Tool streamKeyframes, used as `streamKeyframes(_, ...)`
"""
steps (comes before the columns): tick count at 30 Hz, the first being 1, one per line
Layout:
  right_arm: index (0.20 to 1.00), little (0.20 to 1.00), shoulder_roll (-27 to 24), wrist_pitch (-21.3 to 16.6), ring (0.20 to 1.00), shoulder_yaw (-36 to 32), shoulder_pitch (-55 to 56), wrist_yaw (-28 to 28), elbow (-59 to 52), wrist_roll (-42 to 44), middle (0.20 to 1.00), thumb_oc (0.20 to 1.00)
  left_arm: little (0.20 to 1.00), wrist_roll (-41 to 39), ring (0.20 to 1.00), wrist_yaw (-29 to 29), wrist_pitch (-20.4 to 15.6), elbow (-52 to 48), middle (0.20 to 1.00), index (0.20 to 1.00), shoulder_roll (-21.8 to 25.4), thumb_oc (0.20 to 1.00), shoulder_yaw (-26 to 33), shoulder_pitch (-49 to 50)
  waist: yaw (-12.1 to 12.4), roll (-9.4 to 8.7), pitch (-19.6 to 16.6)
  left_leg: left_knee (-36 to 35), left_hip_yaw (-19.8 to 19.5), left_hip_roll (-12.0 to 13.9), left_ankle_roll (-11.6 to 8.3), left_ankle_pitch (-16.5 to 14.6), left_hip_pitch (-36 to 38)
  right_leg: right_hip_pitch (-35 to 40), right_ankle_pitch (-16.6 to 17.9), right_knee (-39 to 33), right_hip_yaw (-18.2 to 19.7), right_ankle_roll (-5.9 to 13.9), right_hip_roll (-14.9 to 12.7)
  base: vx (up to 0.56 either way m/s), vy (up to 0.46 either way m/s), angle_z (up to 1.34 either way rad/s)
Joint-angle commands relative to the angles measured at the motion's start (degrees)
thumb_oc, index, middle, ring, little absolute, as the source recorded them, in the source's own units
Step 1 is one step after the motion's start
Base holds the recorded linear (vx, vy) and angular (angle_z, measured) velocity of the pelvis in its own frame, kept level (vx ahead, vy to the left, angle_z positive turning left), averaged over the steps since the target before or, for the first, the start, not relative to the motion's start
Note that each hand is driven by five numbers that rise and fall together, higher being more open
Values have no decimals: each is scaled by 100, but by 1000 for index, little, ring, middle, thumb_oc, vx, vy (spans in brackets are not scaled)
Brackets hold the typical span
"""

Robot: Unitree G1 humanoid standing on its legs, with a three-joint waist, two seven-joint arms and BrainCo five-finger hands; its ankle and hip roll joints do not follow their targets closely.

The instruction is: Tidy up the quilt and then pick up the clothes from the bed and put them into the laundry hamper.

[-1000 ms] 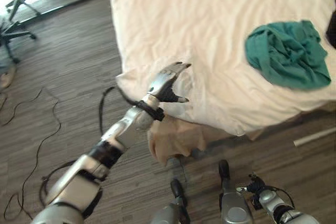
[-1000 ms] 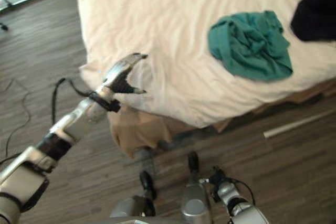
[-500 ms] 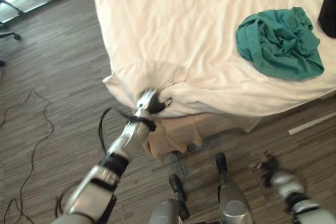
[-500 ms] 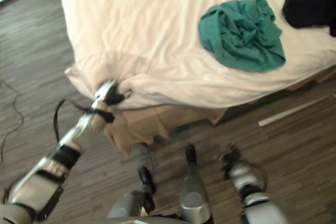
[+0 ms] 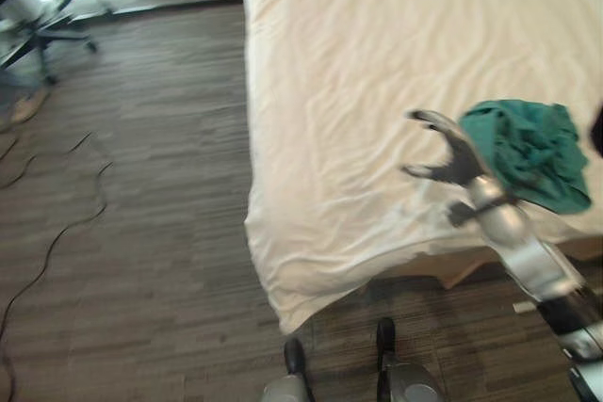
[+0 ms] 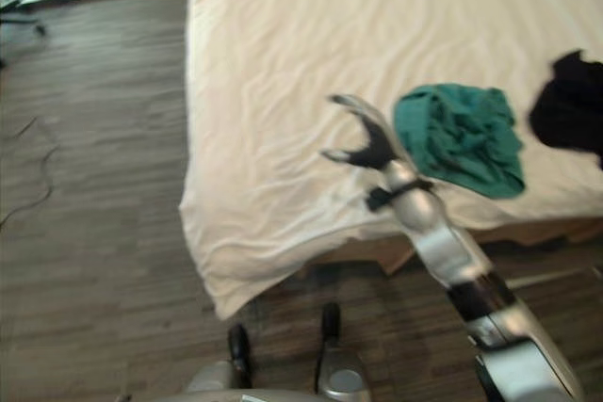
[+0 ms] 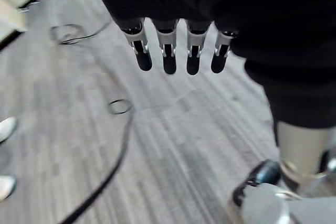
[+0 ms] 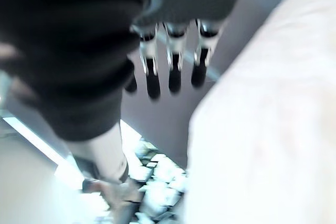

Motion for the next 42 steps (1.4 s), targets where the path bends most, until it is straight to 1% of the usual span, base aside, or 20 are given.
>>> streamKeyframes(1, 200, 200, 525, 25, 200, 626, -1633, -73, 614, 581, 200, 200, 1000, -166, 1000, 174, 50, 361, 1000, 1000, 557, 1000, -52, -456, 329, -490, 605, 567, -53, 304, -119, -143, -250, -217, -704, 596, 43, 32, -536, -219, -88, 35)
streamKeyframes(2, 200, 200, 951, 121, 200, 956, -2062, -52, 1214, 915, 200, 200, 1000, -219, 1000, 256, -27, 245, 1000, 1000, 659, 1000, -256, -608, 518, -448, 870, 655, -156, 335, -151, -55, -514, -396, -687, 696, -27, 9, -561, -172, -62, 24)
streamKeyframes(3, 200, 200, 963, 101, 200, 967, -2097, -56, 1252, 921, 200, 200, 1000, -221, 1000, 256, -28, 247, 1000, 1000, 658, 1000, -247, -620, 505, -450, 872, 672, -165, 336, -152, -58, -538, -413, -692, 708, -32, 7, -561, -155, -51, 33)
streamKeyframes(6, 200, 200, 1486, 136, 200, 1244, -2254, -59, 2118, 1261, 200, 200, 1000, -219, 1000, 386, -162, -59, 1000, 1000, 732, 1000, -623, -903, 628, -340, 1147, 793, -294, 377, -196, 56, -939, -711, -699, 919, -120, 4, -631, -117, -7, 33)
streamKeyframes(10, 200, 200, 2096, 100, 200, 1560, -1643, 106, 2664, 1494, 200, 200, 1000, -92, 1000, 479, -329, -701, 1000, 1000, 716, 1000, -1188, -1433, 571, -188, 1396, 1066, -390, 394, -206, 61, -1400, -1141, -826, 1389, -190, 16, -777, -122, 18, 21)
streamKeyframes(12, 200, 200, 2242, 148, 200, 1855, -772, 448, 2875, 1497, 200, 200, 1000, -103, 1000, 463, -367, -1210, 1000, 1000, 671, 1000, -1354, -1684, 455, -136, 1474, 1313, -453, 370, -210, -60, -1502, -1230, -933, 1599, -146, 21, -819, -52, 41, 15)
streamKeyframes(14, 200, 200, 2211, 149, 200, 1925, -484, 583, 2904, 1482, 200, 200, 1000, -149, 1000, 465, -388, -1337, 1000, 1000, 643, 1000, -1380, -1777, 402, -137, 1473, 1378, -456, 363, -208, -103, -1493, -1226, -949, 1643, -143, 24, -827, -20, 15, 1)
streamKeyframes(17, 200, 200, 1813, 148, 200, 2044, 384, 1154, 2482, 1623, 200, 200, 1000, -168, 1000, 391, -446, -1592, 1000, 1000, 598, 1000, -1408, -1877, 232, -176, 1425, 1429, -428, 357, -191, -270, -1318, -1106, -987, 1612, -82, 19, -822, 9, 35, 4)
streamKeyframes(18, 200, 200, 1804, 153, 200, 2041, 388, 1156, 2472, 1625, 200, 200, 1000, -168, 1000, 390, -445, -1594, 1000, 1000, 595, 1000, -1410, -1878, 229, -175, 1415, 1409, -429, 349, -186, -240, -1329, -1113, -957, 1588, -86, 18, -825, 77, 37, -5)
streamKeyframes(19, 200, 200, 1376, 118, 200, 2017, 932, 1702, 1685, 2252, 200, 200, 1000, -105, 1000, 282, -480, -1668, 1000, 1000, 606, 1000, -1429, -1851, 100, -230, 1319, 1348, -337, 358, -194, -296, -1129, -963, -952, 1489, -65, 24, -792, 104, 30, -10)
streamKeyframes(21, 200, 200, 808, -71, 200, 1627, 1428, 2122, 414, 3125, 200, 200, 1000, 57, 1000, 147, -509, -1580, 1000, 1000, 678, 1000, -1426, -1806, -134, -307, 1148, 1222, -182, 340, -204, -350, -785, -701, -941, 1286, 4, 47, -712, 149, 36, -16)
streamKeyframes(22, 200, 200, 797, -60, 200, 1618, 1435, 2123, 397, 3129, 200, 200, 1000, 57, 1000, 147, -509, -1579, 1000, 1000, 675, 1000, -1430, -1810, -132, -307, 1142, 1200, -181, 331, -199, -320, -791, -706, -912, 1263, 2, 46, -717, 89, 27, -31)
streamKeyframes(23, 200, 200, 670, -195, 200, 1403, 1442, 2106, -88, 3342, 200, 200, 1000, 105, 1000, 130, -513, -1539, 1000, 1000, 696, 1000, -1418, -1809, -209, -306, 1093, 1129, -128, 324, -199, -311, -703, -657, -889, 1181, 42, 53, -699, 43, 23, -43)
streamKeyframes(25, 200, 200, 774, -354, 200, 1058, 1338, 1978, -521, 3646, 200, 200, 1000, 146, 1000, 111, -496, -1429, 1000, 1000, 672, 1000, -1424, -1804, -314, -286, 1048, 1020, -32, 307, -191, -279, -613, -658, -827, 1092, 122, 65, -675, 31, 39, -57)
streamKeyframes(27, 200, 200, 1045, -659, 200, 622, 798, 1489, -960, 3816, 200, 200, 1000, 30, 1000, 154, -495, -1308, 1000, 1000, 607, 1000, -1415, -1854, -404, -185, 1108, 972, 126, 294, -185, -245, -605, -803, -747, 1074, 274, 73, -632, -14, 52, -43)
streamKeyframes(31, 200, 200, 1202, -812, 200, 403, 210, 1023, -995, 3631, 200, 200, 1000, -47, 1000, 235, -528, -1395, 1000, 1000, 524, 1000, -1492, -1915, -462, -92, 1233, 1065, 202, 306, -201, -198, -798, -1070, -689, 1098, 377, 58, -645, -49, 13, -40)
streamKeyframes(34, 200, 200, 1188, -769, 200, 171, -1, 508, -110, 3339, 200, 200, 1000, -81, 1000, 181, -548, -1587, 1000, 1000, 412, 1000, -1661, -1939, -504, -1, 1404, 1347, 210, 334, -222, -239, -1140, -1444, -713, 1348, 466, 40, -690, -70, -14, -6)
streamKeyframes(37, 200, 200, 1307, -598, 200, -269, 229, 103, 1239, 3310, 200, 200, 1000, -493, 1000, 37, -553, -1544, 1000, 1000, 248, 1000, -1565, -2015, -533, 50, 1449, 1730, 227, 383, -196, -402, -1422, -1759, -801, 1724, 532, 20, -718, -40, 10, 3)
streamKeyframes(39, 200, 200, 1500, -610, 200, -972, 853, -91, 2017, 3410, 200, 200, 1000, -795, 1000, 81, -537, -1353, 1000, 1000, 46, 1000, -1372, -1990, -614, 12, 1419, 1853, 219, 380, -141, -546, -1415, -1819, -846, 1860, 587, 31, -730, 14, 27, 0)
streamKeyframes(42, 200, 200, 1504, -615, 200, -1432, 1328, -158, 2374, 3496, 200, 200, 1000, -980, 1000, 41, -554, -1386, 1000, 1000, -18, 1000, -1319, -1974, -694, -42, 1380, 1827, 225, 338, -101, -632, -1322, -1710, -852, 1800, 600, 58, -752, 34, 25, -4)
